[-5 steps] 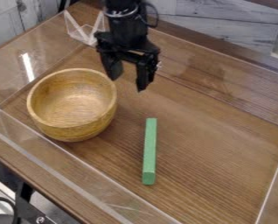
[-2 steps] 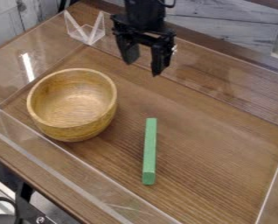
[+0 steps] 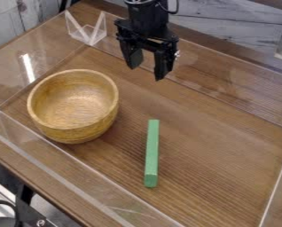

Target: Put the green block in the brown bowl

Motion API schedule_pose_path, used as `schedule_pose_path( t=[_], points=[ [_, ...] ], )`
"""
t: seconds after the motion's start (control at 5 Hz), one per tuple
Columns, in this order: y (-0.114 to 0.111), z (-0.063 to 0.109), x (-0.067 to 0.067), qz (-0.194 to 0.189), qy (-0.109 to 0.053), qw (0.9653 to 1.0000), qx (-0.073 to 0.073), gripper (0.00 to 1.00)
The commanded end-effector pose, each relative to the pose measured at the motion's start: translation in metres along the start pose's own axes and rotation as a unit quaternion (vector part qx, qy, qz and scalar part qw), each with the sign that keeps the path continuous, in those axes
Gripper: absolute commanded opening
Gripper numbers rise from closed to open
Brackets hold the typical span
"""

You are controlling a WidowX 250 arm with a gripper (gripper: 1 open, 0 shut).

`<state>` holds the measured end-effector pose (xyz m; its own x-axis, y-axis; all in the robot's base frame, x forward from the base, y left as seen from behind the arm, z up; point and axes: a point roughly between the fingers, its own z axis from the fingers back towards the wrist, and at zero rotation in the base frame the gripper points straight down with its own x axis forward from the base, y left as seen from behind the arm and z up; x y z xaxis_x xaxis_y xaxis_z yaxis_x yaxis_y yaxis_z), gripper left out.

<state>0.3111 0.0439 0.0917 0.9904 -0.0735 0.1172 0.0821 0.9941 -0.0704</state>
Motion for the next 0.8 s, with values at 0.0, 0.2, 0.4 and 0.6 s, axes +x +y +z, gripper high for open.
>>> schedule_pose_path(
  t=[0.0, 0.2, 0.4, 0.6],
  points=[
    [0.002, 0.008, 0.001, 0.029, -0.013, 0.9995, 0.007, 1.00],
    [0.001, 0.004, -0.004, 0.059, -0.005, 0.9982, 0.009, 1.00],
    [0.001, 0.003, -0.013, 0.064, 0.003, 0.9979, 0.009, 1.00],
    [0.002, 0.003, -0.021, 0.069, 0.010, 0.9975, 0.009, 1.00]
  ],
)
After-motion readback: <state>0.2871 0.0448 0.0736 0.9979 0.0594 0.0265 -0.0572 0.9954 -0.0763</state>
